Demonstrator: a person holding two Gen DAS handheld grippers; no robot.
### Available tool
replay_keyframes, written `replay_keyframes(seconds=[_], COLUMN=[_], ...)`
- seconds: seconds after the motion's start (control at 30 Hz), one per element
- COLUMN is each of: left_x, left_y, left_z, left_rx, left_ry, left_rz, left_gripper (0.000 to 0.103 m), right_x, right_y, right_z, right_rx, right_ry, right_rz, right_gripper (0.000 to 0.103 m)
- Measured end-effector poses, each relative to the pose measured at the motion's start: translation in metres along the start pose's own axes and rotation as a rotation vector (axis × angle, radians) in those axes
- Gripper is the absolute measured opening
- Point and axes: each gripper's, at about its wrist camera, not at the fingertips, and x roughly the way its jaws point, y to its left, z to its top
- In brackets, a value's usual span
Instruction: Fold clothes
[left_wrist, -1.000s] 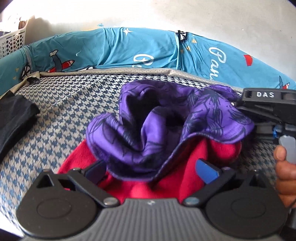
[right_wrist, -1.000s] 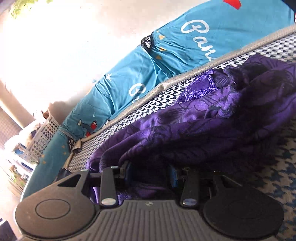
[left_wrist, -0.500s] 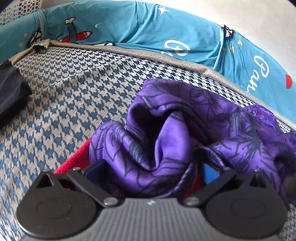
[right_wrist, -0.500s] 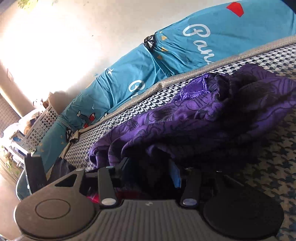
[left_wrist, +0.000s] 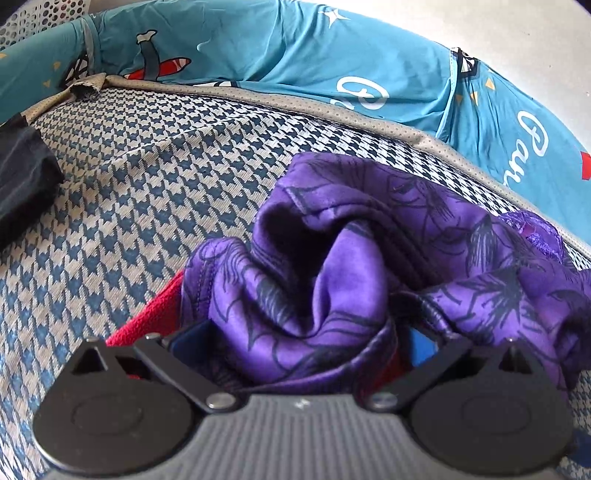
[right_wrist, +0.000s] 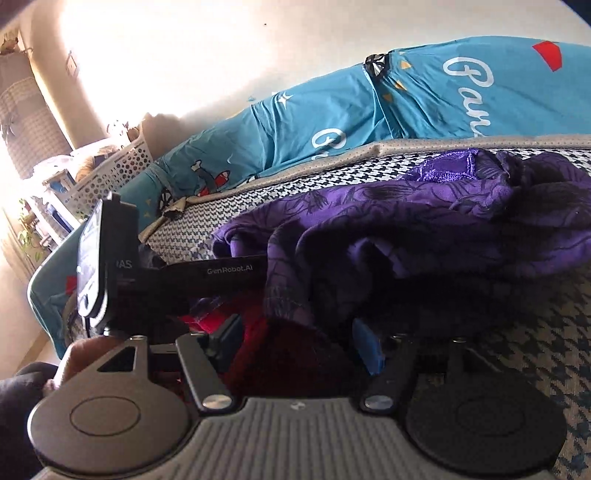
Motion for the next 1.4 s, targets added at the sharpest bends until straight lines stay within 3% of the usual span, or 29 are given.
replay_keyframes(seconds=[0.07,0.13,0.2,0.23,0.53,0.73,1.27,1.4], left_x=[0.000,-0.001,-0.004,-0.006,-0.032,-0.046,-0.080,-0.084], left_y=[0.000,-0.001,-0.001,0.000,-0.002,0.002,0.031,0.039], left_z=[-0.001,-0.002,-0.004,-0.005,-0.023,-0.037,-0.063,-0.061], left_rx=[0.001,0.003,0.007,0.009,0.076,0.109,0.074,0.046], left_ry=[-0.002,-0.004,-0.004,-0.004,-0.016,-0.019,-0.035,-0.047], left_rz=[0.001,0.001,-0.005,-0.009,-0.027,-0.022,-0.057,-0.044], left_gripper=[0.103,0.103,0.103,0.103,0.103,0.103,0.103,0.103], right_x=[0.010,0.021,0.030,0.031,-0.017,-0.049,-0.136,-0.155], right_y=[0.007,0.013,0.017,0.016,0.009,0.005,0.005,0.015], right_z=[-0.006,-0.015,-0.022,-0.024,-0.034,-0.048,-0.078,-0.087], right_rx=[-0.043,-0.096,-0.131,-0.125,-0.007,0.054,0.129,0.115], right_ry=[0.013,0.033,0.057,0.061,-0.091,-0.143,-0.301,-0.352], right_rz=[-0.040,-0.092,-0.148,-0.162,-0.287,-0.352,-0.534,-0.631], right_gripper=[0.064,0.054,0.016,0.012,0.009,0.006,0.005,0.004])
